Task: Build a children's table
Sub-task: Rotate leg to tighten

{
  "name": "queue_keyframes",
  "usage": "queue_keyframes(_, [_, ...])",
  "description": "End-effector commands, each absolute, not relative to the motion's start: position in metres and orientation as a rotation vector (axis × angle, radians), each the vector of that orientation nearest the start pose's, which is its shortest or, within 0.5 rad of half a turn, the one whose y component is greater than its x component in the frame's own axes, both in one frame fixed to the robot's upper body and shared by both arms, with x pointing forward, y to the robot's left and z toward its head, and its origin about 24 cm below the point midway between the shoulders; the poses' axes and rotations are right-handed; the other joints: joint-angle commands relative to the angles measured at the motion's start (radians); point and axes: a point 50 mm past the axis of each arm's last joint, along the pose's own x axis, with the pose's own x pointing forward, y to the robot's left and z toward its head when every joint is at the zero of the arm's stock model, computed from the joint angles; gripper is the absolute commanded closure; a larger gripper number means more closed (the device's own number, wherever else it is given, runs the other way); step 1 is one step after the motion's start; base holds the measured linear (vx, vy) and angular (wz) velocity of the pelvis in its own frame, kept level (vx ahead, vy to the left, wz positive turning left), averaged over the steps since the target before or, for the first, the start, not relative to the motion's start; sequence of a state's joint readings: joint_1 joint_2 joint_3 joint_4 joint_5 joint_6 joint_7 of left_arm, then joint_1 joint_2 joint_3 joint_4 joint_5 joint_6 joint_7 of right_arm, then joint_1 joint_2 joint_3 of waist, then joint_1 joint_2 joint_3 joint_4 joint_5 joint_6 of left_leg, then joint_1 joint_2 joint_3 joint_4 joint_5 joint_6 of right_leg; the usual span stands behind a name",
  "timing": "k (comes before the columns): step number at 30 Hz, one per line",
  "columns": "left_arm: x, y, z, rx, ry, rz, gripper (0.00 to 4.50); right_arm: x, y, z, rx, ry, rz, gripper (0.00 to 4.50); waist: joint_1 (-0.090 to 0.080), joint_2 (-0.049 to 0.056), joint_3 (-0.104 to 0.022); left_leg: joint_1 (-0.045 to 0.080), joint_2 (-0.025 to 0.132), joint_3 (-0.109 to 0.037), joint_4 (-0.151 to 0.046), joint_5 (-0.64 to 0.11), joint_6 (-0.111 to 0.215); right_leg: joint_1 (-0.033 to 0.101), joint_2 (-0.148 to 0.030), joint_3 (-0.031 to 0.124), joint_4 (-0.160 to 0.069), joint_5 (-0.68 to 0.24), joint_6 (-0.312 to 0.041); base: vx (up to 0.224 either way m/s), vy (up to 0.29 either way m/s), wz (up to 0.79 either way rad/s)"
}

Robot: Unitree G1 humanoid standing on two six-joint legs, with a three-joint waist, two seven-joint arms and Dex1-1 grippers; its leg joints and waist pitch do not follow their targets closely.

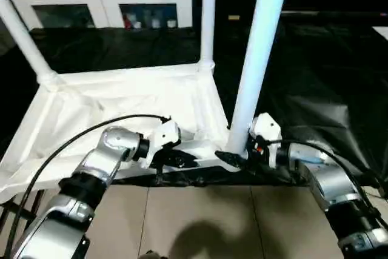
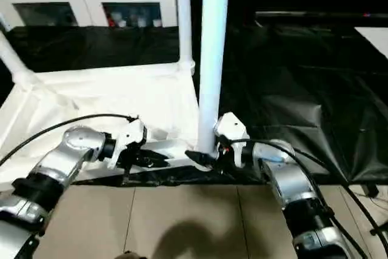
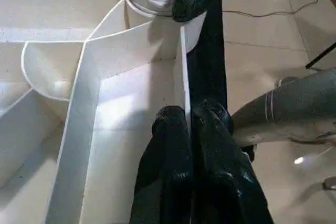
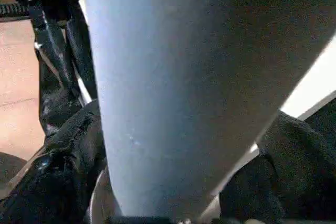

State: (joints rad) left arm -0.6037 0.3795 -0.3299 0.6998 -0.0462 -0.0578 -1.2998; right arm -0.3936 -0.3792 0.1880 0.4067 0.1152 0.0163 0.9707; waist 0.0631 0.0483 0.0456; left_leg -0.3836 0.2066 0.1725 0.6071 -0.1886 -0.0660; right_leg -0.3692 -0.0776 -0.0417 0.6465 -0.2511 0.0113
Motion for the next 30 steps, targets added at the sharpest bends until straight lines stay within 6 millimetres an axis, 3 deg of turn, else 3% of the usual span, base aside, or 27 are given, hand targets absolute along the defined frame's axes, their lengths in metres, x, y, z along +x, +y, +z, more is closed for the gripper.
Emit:
queue_keyframes(1, [0.308, 0.132, 0.038, 0.437, 0.431, -1.524, 4.49, 0.3, -0.145, 0.051, -0.302, 0.211, 1.113, 0.0, -0.001, -0.011, -0.06, 0.018, 0.02, -0.001, -0.069, -0.142, 0.052, 0.036, -0.055, 0.035, -0.081, 0.028, -0.276, 0.0, 0.0, 0.0])
queue_keyframes(10, [0.311, 0.135, 0.038, 0.447, 0.415, -1.527, 4.49, 0.3, -0.144, 0.05, -0.32, 0.241, 1.163, 0.0, 0.002, -0.015, -0.061, 0.015, 0.021, 0.0, -0.068, -0.127, 0.065, 0.036, -0.056, 0.034, -0.078, 0.054, -0.279, 0.0, 0.0, 0.0])
queue_keyframes(15, [0.312, 0.14, 0.035, 0.419, 0.472, -1.518, 4.5, 0.301, -0.143, 0.047, -0.288, 0.27, 1.18, 0.47, 0.002, -0.017, -0.057, 0.016, 0.022, 0.001, -0.072, -0.155, 0.056, 0.034, -0.057, 0.035, -0.083, -0.018, -0.279, 0.0, 0.0, 0.0])
queue_keyframes(22, [0.311, 0.143, 0.035, 0.331, 0.529, -1.543, 4.5, 0.304, -0.139, 0.044, -0.176, 0.317, 1.222, 0.88, 0.001, -0.016, -0.06, 0.014, 0.023, 0.0, -0.071, -0.127, 0.069, 0.035, -0.057, 0.033, -0.078, 0.03, -0.298, 0.0, 0.0, 0.0])
queue_keyframes(30, [0.311, 0.146, 0.035, 0.321, 0.564, -1.55, 4.5, 0.307, -0.138, 0.043, -0.157, 0.33, 1.233, 1.73, 0.001, -0.014, -0.058, 0.014, 0.025, 0.0, -0.073, -0.136, 0.066, 0.034, -0.058, 0.032, -0.079, 0.017, -0.301, 0.0, 0.0, 0.0])
